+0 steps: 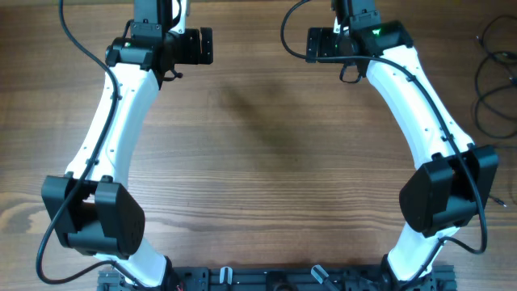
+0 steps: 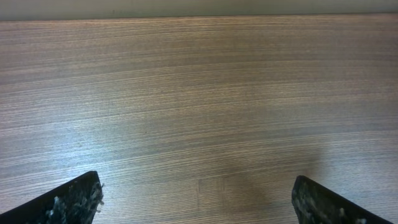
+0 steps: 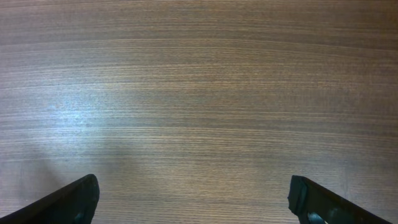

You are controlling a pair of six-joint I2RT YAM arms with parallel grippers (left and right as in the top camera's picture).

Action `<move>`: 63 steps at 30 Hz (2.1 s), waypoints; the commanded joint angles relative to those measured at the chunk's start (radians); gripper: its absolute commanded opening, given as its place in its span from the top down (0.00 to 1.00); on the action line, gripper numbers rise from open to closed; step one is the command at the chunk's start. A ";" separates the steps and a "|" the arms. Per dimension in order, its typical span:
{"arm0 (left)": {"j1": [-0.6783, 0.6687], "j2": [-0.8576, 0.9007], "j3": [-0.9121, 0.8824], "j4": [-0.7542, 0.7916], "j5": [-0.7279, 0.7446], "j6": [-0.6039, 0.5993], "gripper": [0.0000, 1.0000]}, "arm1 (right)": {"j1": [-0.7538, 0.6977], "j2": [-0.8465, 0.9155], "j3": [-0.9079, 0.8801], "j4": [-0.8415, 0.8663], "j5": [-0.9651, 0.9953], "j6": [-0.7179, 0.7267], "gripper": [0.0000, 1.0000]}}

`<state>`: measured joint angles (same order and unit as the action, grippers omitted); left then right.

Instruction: Untangle cables

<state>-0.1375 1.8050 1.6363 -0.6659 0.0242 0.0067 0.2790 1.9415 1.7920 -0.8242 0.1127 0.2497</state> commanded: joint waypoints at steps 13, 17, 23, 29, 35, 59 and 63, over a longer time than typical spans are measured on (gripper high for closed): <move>-0.007 0.008 0.013 0.000 0.008 0.012 0.00 | 0.002 0.009 0.001 0.005 -0.001 0.014 0.00; -0.006 0.008 0.013 0.000 0.008 0.012 0.00 | 0.002 0.009 0.001 0.005 -0.001 0.014 0.00; -0.007 0.008 0.013 0.000 0.008 0.012 0.00 | 0.002 0.009 0.001 0.005 -0.001 0.014 0.00; -0.007 0.008 0.013 0.000 0.008 0.012 0.00 | 0.002 0.009 0.001 0.005 -0.001 0.015 0.00; -0.006 0.008 0.013 0.000 0.008 0.012 0.00 | 0.002 0.009 0.001 0.005 -0.001 0.014 0.00; -0.006 -0.159 -0.259 0.225 0.005 -0.068 0.00 | 0.002 0.009 0.001 0.005 -0.001 0.014 0.00; -0.006 -0.301 -0.459 0.322 0.003 -0.076 0.00 | 0.002 0.009 0.001 0.005 -0.001 0.015 0.00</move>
<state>-0.1375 1.6310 1.3048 -0.3832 0.0242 -0.0483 0.2790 1.9415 1.7920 -0.8227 0.1131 0.2497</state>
